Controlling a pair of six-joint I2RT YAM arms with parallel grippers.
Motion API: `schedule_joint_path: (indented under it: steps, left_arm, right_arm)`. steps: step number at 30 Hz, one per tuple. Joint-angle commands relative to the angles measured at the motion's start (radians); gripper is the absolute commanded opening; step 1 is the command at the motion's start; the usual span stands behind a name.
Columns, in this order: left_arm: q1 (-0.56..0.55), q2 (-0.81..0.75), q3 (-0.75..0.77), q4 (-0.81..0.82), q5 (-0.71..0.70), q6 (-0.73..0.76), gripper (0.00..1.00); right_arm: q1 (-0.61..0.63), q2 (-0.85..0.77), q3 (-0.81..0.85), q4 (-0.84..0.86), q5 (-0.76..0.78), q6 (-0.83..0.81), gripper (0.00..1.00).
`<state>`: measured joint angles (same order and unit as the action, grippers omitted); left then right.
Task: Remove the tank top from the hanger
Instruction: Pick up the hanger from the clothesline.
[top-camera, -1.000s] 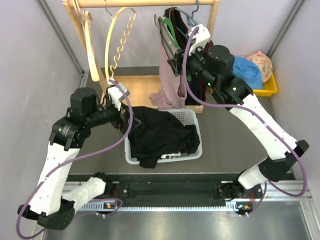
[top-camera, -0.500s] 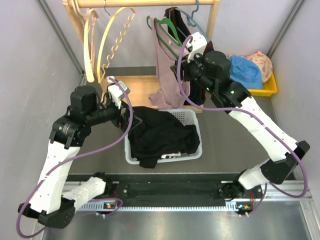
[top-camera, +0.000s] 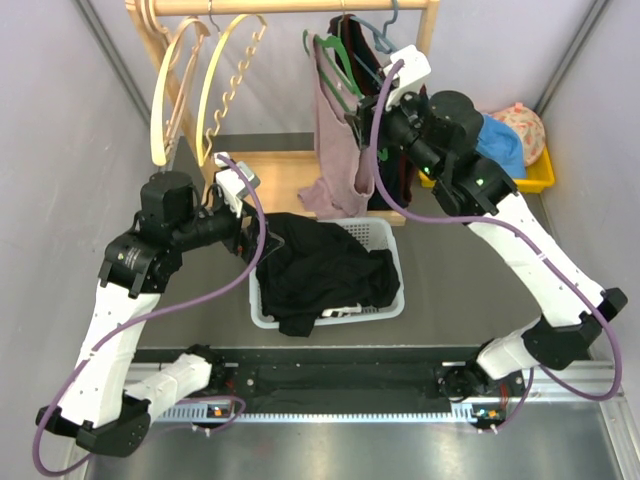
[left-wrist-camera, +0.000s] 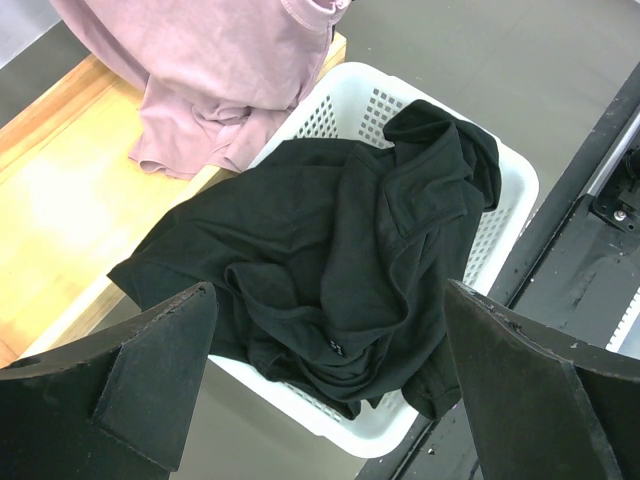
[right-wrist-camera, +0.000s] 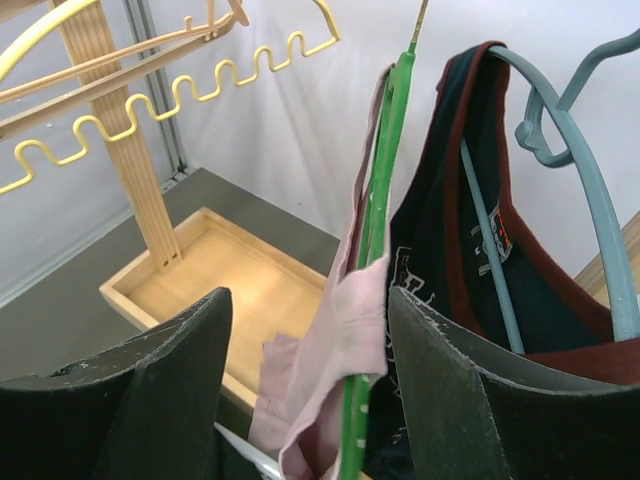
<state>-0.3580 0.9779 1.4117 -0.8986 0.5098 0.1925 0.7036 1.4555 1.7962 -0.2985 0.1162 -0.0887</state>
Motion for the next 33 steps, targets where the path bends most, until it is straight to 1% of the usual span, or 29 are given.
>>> schedule_joint_path:
  steps: [1, 6, 19, 20, 23, 24, 26, 27, 29, 30, 32, 33]
  left_arm:
    - [0.004, -0.011, 0.012, 0.041, 0.013, -0.004, 0.99]
    - [0.005, -0.008, 0.015, 0.044, 0.015, 0.001, 0.99]
    - [0.005, 0.002, 0.024, 0.044, 0.007, 0.01, 0.99]
    - [0.004, 0.002, 0.024, 0.044, 0.007, 0.01, 0.99]
    - [0.005, 0.002, 0.026, 0.046, 0.009, 0.01, 0.99]
    - [0.004, 0.002, 0.026, 0.044, 0.009, 0.01, 0.99]
    - [0.004, 0.002, 0.023, 0.044, 0.006, 0.01, 0.99]
    - [0.004, -0.001, 0.017, 0.043, 0.003, 0.01, 0.99]
    - [0.004, -0.005, 0.009, 0.047, -0.005, 0.012, 0.99]
    - [0.004, -0.004, 0.007, 0.047, -0.007, 0.012, 0.99]
    - [0.004, -0.002, 0.007, 0.052, -0.011, 0.013, 0.99]
    - [0.004, -0.001, 0.007, 0.056, -0.013, 0.012, 0.99]
  right_arm:
    - [-0.016, -0.017, 0.022, 0.03, 0.011, -0.008, 0.64]
    - [-0.052, 0.003, -0.008, 0.035, -0.01, 0.038, 0.64]
    - [-0.056, 0.042, -0.027, 0.007, -0.099, 0.083, 0.62]
    - [-0.056, 0.046, -0.026, 0.004, -0.099, 0.108, 0.62]
    - [-0.056, 0.066, -0.015, -0.024, -0.089, 0.109, 0.57]
    - [-0.055, 0.069, -0.015, -0.028, -0.086, 0.109, 0.5]
    - [-0.056, 0.069, -0.018, -0.037, -0.085, 0.116, 0.4]
    - [-0.056, 0.068, -0.021, -0.033, -0.087, 0.121, 0.29]
    - [-0.056, 0.056, -0.031, -0.021, -0.09, 0.124, 0.17]
    - [-0.056, 0.051, -0.034, -0.014, -0.089, 0.121, 0.08]
    - [-0.056, 0.042, -0.031, -0.004, -0.079, 0.107, 0.01]
    - [-0.056, 0.037, -0.028, 0.001, -0.079, 0.103, 0.0]
